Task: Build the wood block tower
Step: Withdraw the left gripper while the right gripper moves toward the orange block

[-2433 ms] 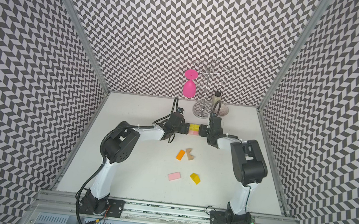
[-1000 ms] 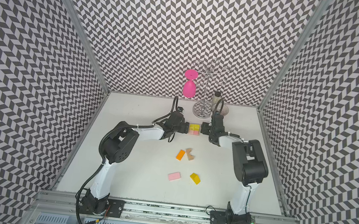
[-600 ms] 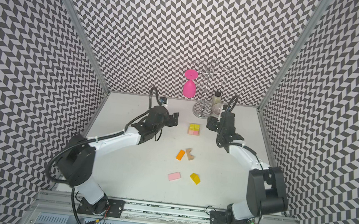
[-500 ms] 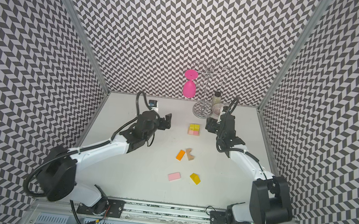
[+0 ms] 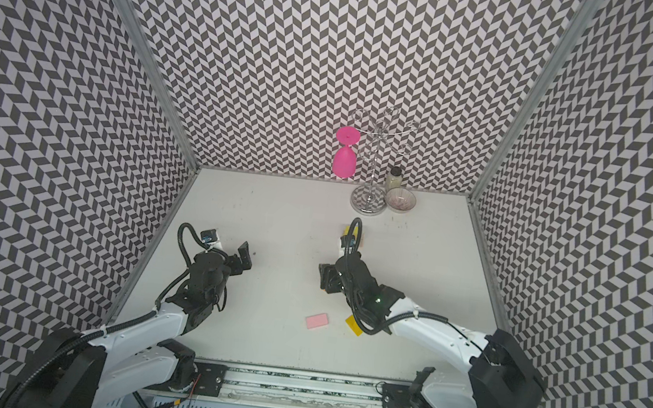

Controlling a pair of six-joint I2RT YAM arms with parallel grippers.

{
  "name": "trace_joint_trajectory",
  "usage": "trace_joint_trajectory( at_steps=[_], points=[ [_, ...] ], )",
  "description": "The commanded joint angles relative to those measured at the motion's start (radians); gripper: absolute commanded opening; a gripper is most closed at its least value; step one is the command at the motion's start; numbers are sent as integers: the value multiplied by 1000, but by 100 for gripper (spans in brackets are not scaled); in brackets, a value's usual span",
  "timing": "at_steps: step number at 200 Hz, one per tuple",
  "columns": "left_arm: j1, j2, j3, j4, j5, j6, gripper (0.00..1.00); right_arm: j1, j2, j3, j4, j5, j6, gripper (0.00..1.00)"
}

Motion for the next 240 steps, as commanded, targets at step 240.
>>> trace_joint_trajectory(
  at_steps=[240],
  points=[
    [2, 69, 35, 106, 66, -19, 99, -13, 485, 194, 6, 16, -75, 100]
  ],
)
